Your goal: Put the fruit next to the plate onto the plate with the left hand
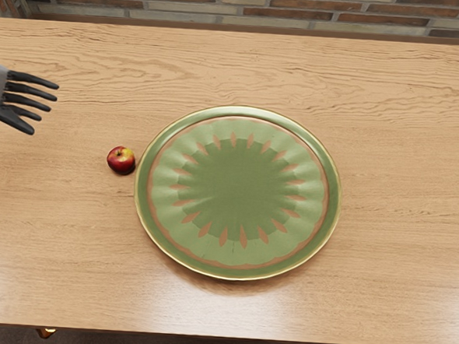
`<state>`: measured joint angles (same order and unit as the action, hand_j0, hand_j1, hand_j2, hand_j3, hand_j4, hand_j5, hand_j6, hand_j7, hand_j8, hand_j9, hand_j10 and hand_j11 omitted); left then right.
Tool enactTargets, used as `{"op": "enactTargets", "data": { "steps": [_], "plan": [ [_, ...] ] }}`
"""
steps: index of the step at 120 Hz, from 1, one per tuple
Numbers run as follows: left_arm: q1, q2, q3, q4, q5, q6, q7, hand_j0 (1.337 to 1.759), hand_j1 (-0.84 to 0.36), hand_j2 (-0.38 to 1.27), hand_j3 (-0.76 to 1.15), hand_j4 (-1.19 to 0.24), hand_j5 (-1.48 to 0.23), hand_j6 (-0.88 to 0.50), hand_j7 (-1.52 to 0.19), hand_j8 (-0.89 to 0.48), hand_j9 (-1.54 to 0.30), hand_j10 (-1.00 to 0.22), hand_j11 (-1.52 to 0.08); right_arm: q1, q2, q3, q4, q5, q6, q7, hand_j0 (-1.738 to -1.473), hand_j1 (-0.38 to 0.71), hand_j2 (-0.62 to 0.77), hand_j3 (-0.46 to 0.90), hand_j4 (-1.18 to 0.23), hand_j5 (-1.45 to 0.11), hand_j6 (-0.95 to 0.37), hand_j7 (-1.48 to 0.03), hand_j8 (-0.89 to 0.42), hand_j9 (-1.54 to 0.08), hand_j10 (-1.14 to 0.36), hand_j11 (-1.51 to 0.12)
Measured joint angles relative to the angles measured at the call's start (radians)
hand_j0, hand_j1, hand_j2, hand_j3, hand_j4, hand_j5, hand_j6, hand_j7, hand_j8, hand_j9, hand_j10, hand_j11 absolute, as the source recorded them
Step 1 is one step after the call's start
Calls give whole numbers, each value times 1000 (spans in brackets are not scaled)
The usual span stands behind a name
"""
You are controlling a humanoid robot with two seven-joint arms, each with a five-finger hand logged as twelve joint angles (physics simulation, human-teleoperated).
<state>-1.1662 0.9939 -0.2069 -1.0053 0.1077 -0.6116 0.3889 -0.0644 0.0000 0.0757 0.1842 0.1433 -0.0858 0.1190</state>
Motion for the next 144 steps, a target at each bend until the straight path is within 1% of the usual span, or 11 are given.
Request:
{"op": "enactTargets", "data": {
  "steps": [14,19,29,46,63,79,91,103,119,131,144],
  "plan": [
    [-11,-1,-1,-12,4,0,3,1658,56,49,0,-245,-318,-245,-318,-245,-318,-245,-318,0,0,1,0,2,-1,2,-1658,-308,-7,0,-35,-45,-35,-45,-35,-45,-35,-45],
    [-16,12,-1,-35,6,0,13,1658,56,49,0,-245,-318,-245,-318,-245,-318,-245,-318,0,0,1,0,2,-1,2,-1658,-308,-7,0,-35,-45,-35,-45,-35,-45,-35,-45],
    [-30,25,-12,-119,70,0,26,1658,56,49,0,-245,-318,-245,-318,-245,-318,-245,-318,0,0,1,0,3,-1,2,-1658,-308,-7,0,-35,-45,-35,-45,-35,-45,-35,-45],
    [-29,34,-52,-269,253,8,35,1658,57,50,0,-246,-318,-246,-318,-246,-318,-246,-318,0,0,2,0,3,-1,3,-1658,-308,-7,0,-35,-45,-35,-45,-35,-45,-35,-45],
    [-27,34,-63,-354,420,172,38,1658,57,50,0,-248,-319,-248,-319,-248,-319,-248,-319,0,0,2,0,3,-1,2,-1658,-308,-7,0,-35,-45,-35,-45,-35,-45,-35,-45],
    [-21,9,-61,-403,530,379,94,1658,56,51,0,-250,-320,-250,-320,-250,-320,-249,-320,0,0,2,0,4,-1,2,-1658,-308,-7,0,-35,-45,-35,-45,-35,-45,-35,-45],
    [-25,-69,-39,-414,579,498,148,1658,56,52,0,-251,-321,-251,-321,-251,-321,-250,-321,0,0,2,0,4,-1,2,-1658,-308,-7,0,-35,-45,-35,-45,-35,-45,-35,-45],
    [-43,-115,12,-410,607,593,193,1658,55,52,0,-252,-322,-253,-322,-253,-322,-252,-322,0,0,3,0,4,-1,2,-1658,-308,-7,0,-35,-45,-35,-45,-35,-45,-35,-45],
    [-151,-185,137,-362,587,649,214,1658,51,53,0,-256,-327,-257,-326,-256,-326,-255,-326,0,0,3,0,4,-1,2,-1658,-308,-7,0,-35,-45,-35,-45,-35,-45,-35,-45],
    [-316,-265,321,-339,517,735,219,1658,47,54,0,-258,-331,-259,-331,-259,-331,-258,-330,0,0,3,0,4,-1,1,-1658,-308,-7,0,-35,-45,-35,-45,-35,-45,-35,-45],
    [-332,-317,470,-339,441,838,221,1658,44,54,0,-260,-334,-261,-334,-261,-333,-260,-333,0,0,3,0,4,0,1,-1658,-308,-7,0,-35,-45,-35,-45,-35,-45,-35,-45]
  ]
}}
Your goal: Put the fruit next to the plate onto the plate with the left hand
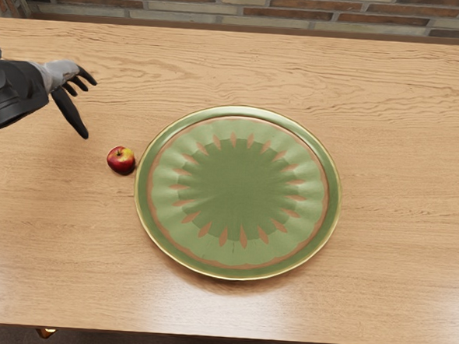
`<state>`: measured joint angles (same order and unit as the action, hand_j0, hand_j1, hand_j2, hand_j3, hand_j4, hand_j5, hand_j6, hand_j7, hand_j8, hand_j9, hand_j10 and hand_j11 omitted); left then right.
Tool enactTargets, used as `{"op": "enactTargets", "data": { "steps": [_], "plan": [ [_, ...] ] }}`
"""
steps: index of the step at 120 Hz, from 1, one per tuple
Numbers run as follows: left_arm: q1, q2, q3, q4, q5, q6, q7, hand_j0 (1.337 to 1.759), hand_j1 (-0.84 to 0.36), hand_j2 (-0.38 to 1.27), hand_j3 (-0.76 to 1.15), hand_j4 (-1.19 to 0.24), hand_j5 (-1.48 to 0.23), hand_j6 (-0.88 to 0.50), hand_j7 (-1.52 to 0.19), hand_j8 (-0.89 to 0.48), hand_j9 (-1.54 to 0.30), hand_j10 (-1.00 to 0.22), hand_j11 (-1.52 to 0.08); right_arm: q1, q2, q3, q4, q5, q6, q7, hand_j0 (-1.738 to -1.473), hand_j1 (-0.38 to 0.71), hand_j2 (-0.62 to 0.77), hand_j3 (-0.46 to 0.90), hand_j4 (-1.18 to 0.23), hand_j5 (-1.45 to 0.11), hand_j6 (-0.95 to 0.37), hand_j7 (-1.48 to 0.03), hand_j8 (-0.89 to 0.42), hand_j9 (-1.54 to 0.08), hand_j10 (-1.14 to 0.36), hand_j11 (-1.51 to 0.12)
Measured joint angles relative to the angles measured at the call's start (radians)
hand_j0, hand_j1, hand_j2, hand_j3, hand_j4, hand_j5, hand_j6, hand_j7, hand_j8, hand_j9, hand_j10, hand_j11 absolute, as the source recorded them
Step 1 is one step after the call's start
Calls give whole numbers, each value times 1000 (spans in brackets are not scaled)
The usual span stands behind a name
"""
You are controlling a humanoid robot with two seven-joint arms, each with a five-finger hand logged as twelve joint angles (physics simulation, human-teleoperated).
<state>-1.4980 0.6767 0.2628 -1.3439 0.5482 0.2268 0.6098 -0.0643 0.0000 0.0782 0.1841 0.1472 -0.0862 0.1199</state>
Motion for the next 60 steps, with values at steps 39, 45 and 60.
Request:
{"op": "enactTargets", "data": {
  "steps": [39,45,60],
  "plan": [
    [-76,-132,216,-63,-186,228,1,1658,46,53,0,-256,-331,-257,-331,-257,-330,-256,-330,0,0,0,1,1,0,0,-1658,-308,-7,0,-35,-45,-35,-45,-35,-45,-35,-45],
    [-77,-151,238,-67,-212,252,1,1658,46,53,0,-256,-330,-257,-330,-256,-330,-256,-330,1,0,0,1,1,0,0,-1658,-308,-7,0,-35,-45,-35,-45,-35,-45,-35,-45],
    [-77,-188,267,-71,-243,294,1,1658,47,52,0,-255,-329,-255,-329,-255,-329,-255,-329,1,0,0,1,1,0,0,-1658,-308,-7,0,-35,-45,-35,-45,-35,-45,-35,-45]
  ]
}}
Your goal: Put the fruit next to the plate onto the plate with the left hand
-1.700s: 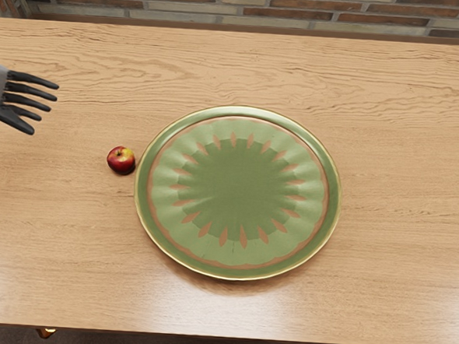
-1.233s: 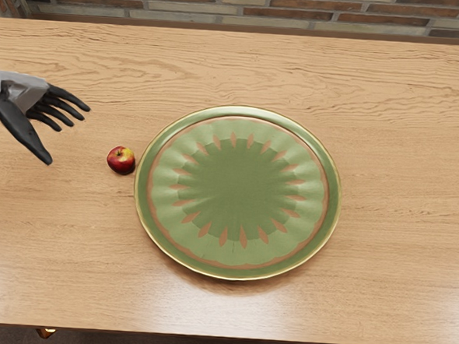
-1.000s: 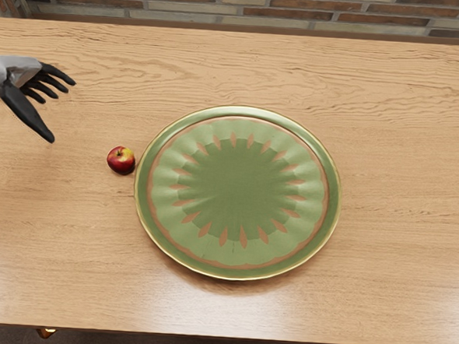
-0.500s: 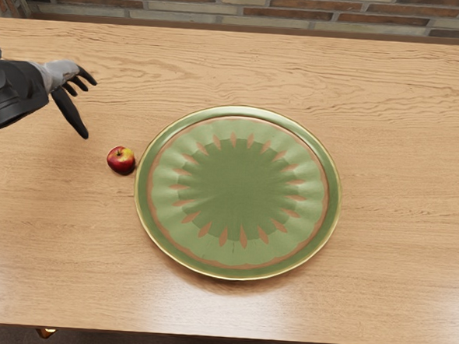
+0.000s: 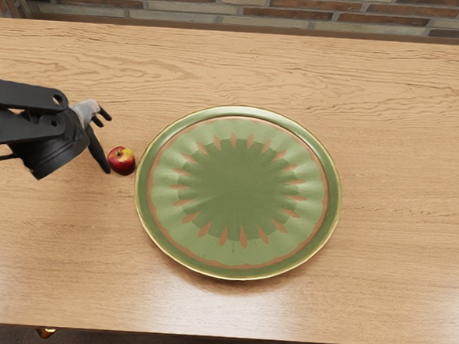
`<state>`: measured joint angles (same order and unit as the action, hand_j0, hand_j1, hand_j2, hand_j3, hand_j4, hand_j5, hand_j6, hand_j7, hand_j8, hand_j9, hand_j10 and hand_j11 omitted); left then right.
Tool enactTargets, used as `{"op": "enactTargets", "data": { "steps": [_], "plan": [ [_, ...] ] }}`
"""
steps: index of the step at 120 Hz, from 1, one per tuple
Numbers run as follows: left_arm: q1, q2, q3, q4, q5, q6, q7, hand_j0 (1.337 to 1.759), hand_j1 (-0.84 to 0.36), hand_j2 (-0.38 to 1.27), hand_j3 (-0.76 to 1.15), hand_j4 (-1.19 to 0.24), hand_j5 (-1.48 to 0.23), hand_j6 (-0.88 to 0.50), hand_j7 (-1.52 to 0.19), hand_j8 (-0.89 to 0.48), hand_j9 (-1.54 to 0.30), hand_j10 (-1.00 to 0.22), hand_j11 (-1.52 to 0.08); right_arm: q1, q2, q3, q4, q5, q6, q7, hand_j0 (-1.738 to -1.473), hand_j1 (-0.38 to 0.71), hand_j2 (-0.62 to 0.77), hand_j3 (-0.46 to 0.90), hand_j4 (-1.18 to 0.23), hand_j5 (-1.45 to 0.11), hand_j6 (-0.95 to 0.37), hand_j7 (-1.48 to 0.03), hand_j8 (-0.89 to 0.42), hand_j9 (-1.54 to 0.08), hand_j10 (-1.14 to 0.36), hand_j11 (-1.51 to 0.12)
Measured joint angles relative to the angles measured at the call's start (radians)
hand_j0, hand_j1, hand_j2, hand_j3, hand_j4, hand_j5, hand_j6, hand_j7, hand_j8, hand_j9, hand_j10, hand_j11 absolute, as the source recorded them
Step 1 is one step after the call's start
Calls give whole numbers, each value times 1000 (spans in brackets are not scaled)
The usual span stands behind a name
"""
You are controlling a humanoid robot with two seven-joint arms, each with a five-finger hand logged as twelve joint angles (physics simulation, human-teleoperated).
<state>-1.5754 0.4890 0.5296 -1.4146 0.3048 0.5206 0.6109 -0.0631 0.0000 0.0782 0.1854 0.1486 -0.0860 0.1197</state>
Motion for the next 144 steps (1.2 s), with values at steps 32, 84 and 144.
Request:
{"op": "enactTargets", "data": {
  "steps": [32,84,144],
  "plan": [
    [0,-78,30,22,-14,32,0,1658,47,52,0,-254,-328,-254,-328,-254,-328,-254,-328,0,0,0,0,0,0,0,-1658,-308,-7,0,-35,-45,-35,-45,-35,-45,-35,-45],
    [-58,-233,204,85,-33,78,0,1658,48,52,0,-253,-327,-253,-327,-253,-327,-253,-327,0,0,0,0,-1,0,0,-1658,-307,-7,0,-35,-45,-35,-45,-35,-45,-35,-45],
    [-8,-300,211,130,-84,81,0,1658,49,51,0,-252,-326,-252,-326,-252,-326,-252,-326,0,0,0,-1,-1,0,0,-1658,-308,-7,0,-35,-45,-35,-45,-35,-45,-35,-45]
  ]
}}
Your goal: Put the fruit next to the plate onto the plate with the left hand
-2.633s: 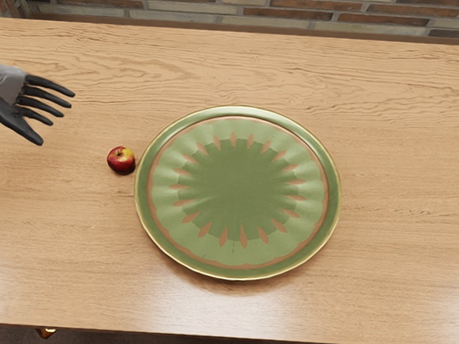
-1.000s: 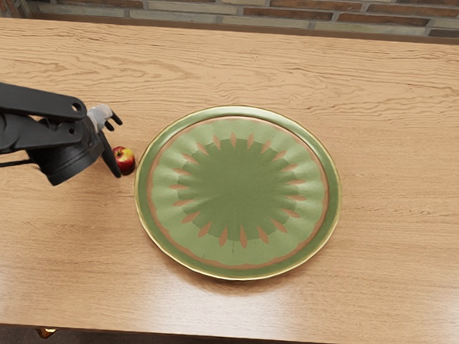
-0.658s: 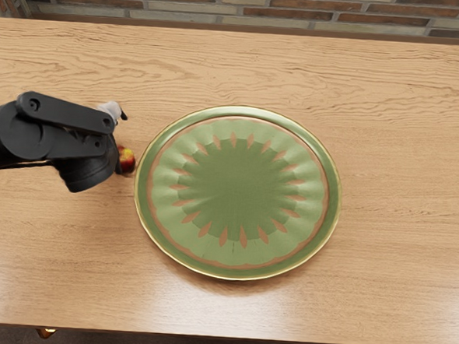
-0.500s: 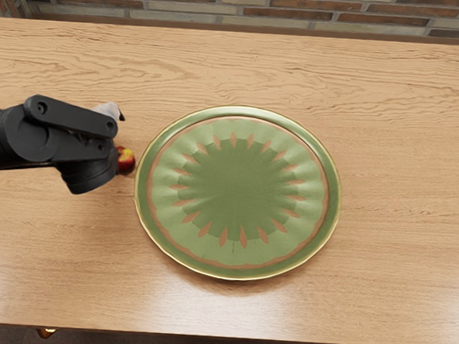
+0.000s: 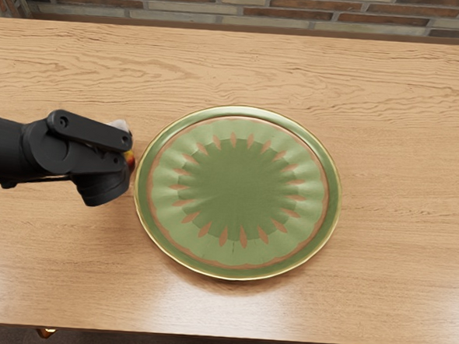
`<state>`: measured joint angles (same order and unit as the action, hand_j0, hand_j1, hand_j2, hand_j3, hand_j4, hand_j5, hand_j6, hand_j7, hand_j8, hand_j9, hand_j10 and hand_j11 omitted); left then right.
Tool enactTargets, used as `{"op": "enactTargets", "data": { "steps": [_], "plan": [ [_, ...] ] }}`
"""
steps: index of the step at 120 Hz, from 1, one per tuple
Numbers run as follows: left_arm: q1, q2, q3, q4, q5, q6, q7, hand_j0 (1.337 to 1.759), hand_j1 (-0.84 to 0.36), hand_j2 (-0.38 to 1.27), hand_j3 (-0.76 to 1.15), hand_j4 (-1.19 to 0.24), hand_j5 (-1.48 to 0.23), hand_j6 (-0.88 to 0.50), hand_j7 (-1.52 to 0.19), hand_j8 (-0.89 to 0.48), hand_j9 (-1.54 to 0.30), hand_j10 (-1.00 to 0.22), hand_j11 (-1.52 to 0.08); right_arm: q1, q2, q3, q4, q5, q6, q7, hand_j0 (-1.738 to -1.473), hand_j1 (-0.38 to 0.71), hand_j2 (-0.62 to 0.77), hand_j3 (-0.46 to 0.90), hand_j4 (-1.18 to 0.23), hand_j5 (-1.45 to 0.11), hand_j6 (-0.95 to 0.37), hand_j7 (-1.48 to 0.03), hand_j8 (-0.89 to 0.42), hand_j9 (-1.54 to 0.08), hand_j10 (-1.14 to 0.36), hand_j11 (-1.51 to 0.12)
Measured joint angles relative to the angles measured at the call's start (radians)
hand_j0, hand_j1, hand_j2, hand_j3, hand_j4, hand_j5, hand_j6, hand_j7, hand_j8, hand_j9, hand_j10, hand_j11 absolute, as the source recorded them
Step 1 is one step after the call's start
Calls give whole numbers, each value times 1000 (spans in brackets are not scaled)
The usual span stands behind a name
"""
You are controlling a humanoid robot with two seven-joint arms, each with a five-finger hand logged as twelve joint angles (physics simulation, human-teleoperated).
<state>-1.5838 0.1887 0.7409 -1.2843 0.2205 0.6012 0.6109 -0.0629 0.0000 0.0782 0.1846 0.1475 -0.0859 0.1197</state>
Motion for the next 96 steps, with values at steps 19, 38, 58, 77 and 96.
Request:
{"op": "enactTargets", "data": {
  "steps": [19,38,58,77,96],
  "plan": [
    [1,-29,-2,15,-1,0,0,1658,48,51,0,-252,-327,-253,-327,-253,-327,-252,-327,0,0,0,0,0,0,0,-1658,-308,-7,0,-35,-45,-35,-45,-35,-45,-35,-45],
    [1,-31,-2,23,-1,1,0,1658,39,53,0,-260,-337,-260,-336,-260,-336,-260,-336,0,0,0,0,0,0,0,-1658,-308,-7,0,-35,-45,-35,-45,-35,-45,-35,-45],
    [-1,-32,1,24,-1,8,0,1658,-51,68,0,-334,-434,-335,-434,-335,-434,-335,-434,0,0,0,0,0,0,0,-1658,-308,-7,0,-35,-45,-35,-45,-35,-45,-35,-45],
    [1,-35,3,25,0,9,0,1658,-165,87,0,-430,-558,-430,-558,-430,-558,-430,-558,0,0,0,0,0,0,0,-1658,-308,-7,0,-35,-45,-35,-45,-35,-45,-35,-45],
    [15,-37,2,29,2,10,0,1653,-231,93,25,-490,-624,-489,-608,-483,-630,-486,-630,0,0,0,0,0,0,0,-1658,-308,-7,0,-35,-45,-35,-45,-35,-45,-35,-45]
  ]
}}
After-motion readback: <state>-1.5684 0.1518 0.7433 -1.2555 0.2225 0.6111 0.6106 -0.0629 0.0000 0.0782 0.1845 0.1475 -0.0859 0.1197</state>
